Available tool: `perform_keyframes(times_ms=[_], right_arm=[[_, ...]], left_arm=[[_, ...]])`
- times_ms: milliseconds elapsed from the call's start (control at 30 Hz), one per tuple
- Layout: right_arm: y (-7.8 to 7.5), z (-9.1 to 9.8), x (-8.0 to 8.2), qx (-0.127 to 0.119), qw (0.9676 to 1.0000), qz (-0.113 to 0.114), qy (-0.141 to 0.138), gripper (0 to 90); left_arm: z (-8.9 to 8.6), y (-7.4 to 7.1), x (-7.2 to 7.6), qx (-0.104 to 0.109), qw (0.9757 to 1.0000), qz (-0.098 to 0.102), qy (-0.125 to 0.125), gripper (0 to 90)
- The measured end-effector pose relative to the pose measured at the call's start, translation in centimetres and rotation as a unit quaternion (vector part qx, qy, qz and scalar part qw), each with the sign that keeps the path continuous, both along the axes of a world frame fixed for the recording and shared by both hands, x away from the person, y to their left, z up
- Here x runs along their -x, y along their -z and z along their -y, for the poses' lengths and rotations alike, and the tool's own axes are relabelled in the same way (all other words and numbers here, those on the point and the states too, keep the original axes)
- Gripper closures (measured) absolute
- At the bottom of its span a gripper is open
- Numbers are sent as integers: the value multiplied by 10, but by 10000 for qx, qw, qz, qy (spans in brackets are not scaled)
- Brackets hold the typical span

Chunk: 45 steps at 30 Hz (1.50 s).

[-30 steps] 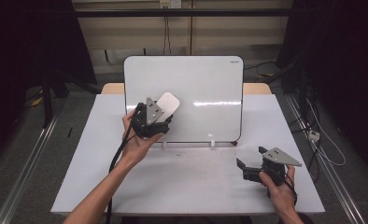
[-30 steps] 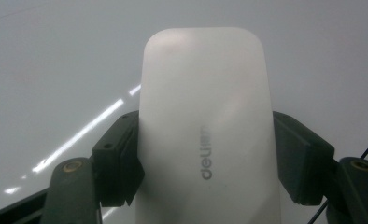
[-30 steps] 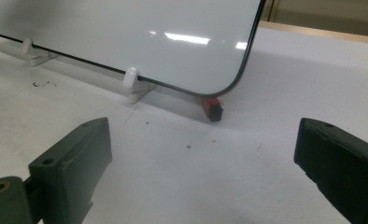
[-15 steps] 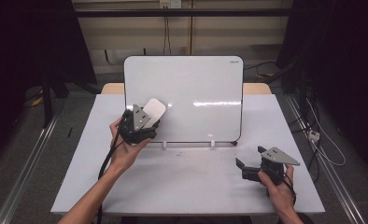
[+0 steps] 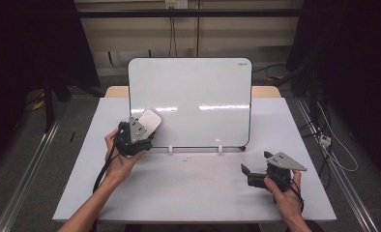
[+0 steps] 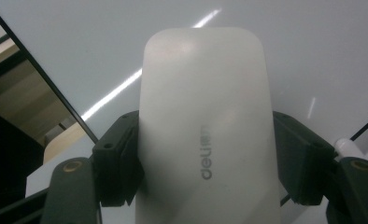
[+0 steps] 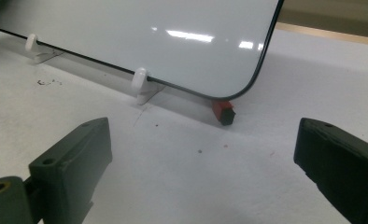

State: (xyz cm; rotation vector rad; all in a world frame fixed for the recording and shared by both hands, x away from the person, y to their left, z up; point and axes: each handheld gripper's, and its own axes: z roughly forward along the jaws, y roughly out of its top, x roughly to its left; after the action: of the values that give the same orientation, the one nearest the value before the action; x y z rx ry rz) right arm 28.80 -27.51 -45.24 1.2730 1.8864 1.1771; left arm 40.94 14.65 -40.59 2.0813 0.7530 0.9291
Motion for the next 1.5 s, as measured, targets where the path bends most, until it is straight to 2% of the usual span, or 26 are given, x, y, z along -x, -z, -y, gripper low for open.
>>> perform_keyframes(times_ms=[100,267,500,600,700,767,867,900,933,1000,1133,1233,1267,1367,1500], right_arm=[[0,0,-1,-2,10000,-9,-13,45],[1,0,-1,5,10000,-33,-5,45],[1,1,0,7,10000,-15,-15,45],[0,1,1,9,10000,-9,-34,45],[0,2,2,-15,10000,6,-22,45],[0,3,2,-20,10000,5,-9,45],[0,4,2,-13,10000,19,-3,45],[0,3,2,-13,10000,11,-2,45],[0,3,2,-13,10000,2,-1,45],[0,3,2,-24,10000,-4,14,45],[0,2,2,-19,10000,-12,6,45],[0,2,2,-10,10000,-9,2,45],[0,2,2,-9,10000,-10,5,45],[0,2,2,-8,10000,-5,8,45],[0,3,2,5,10000,14,28,45]], left_arm=[[5,5,-3,-84,9999,80,-14,311],[16,13,-3,-472,9983,338,-42,310],[17,12,-3,-493,9984,280,-31,304],[14,10,-2,-351,9992,198,-26,277],[11,7,-1,-196,9998,22,-10,179],[10,6,0,-36,10000,-80,18,155],[8,2,3,209,9996,-207,-7,101],[7,1,4,365,9990,-243,-11,93],[5,-2,5,379,9987,-333,30,90],[1,-4,8,616,9965,-555,54,90],[-12,-1,15,1199,9882,-954,-51,88],[-20,1,20,1442,9829,-1137,-101,80],[-23,1,22,1471,9819,-1186,-94,73],[-27,2,31,1371,9843,-1108,12,53],[-35,4,42,1401,9844,-1060,55,51]])
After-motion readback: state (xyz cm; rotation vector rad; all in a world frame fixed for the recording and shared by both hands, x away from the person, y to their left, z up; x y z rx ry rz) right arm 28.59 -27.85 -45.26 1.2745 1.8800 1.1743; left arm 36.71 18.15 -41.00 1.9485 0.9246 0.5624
